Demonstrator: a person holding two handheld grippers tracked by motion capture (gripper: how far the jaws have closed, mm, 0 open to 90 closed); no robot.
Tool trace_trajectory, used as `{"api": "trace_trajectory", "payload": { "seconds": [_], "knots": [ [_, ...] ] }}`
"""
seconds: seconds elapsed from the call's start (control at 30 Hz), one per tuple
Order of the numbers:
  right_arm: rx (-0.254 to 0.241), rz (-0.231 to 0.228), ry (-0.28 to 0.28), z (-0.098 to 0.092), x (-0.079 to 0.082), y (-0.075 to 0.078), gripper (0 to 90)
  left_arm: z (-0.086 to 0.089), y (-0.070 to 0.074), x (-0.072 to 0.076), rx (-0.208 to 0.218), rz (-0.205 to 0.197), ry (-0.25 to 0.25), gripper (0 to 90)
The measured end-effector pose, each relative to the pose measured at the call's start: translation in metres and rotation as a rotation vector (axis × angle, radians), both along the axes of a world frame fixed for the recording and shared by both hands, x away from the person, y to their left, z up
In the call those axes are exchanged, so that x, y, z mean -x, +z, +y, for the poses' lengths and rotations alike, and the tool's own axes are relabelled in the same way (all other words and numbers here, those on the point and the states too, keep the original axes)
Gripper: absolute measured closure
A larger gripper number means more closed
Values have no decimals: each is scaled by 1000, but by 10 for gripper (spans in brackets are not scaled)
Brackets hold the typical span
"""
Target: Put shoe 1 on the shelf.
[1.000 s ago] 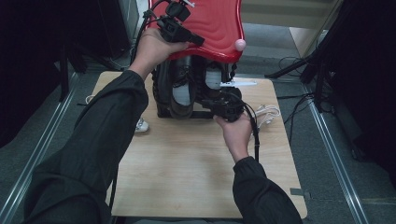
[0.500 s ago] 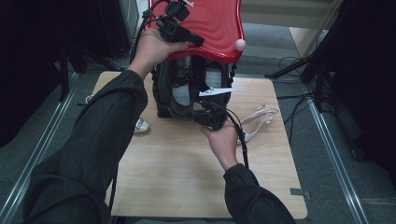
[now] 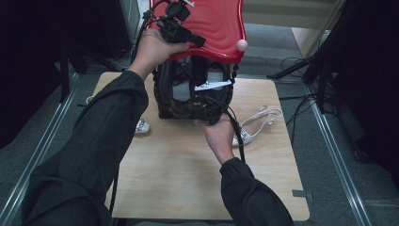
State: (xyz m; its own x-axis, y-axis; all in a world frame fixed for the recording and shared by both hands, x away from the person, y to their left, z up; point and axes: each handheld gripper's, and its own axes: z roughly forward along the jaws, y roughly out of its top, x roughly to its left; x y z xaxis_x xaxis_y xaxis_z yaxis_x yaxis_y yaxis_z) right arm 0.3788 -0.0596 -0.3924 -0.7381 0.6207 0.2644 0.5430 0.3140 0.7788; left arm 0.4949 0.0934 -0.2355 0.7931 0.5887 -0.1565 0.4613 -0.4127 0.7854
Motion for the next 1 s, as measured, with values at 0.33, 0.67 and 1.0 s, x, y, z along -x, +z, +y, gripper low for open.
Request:
{"api": "trace_trajectory", "payload": {
  "seconds": [0.33,0.67,1.0],
  "knots": [
    [-23,-4,-27,12,-23,5,900,1,-1,0,19,7,4,892],
    [-59,4,-54,31,-41,8,900,0,-1,3,-1,-15,7,889],
    [-20,31,-51,51,-46,-1,900,2,1,4,7,-6,15,839]
  ]
}}
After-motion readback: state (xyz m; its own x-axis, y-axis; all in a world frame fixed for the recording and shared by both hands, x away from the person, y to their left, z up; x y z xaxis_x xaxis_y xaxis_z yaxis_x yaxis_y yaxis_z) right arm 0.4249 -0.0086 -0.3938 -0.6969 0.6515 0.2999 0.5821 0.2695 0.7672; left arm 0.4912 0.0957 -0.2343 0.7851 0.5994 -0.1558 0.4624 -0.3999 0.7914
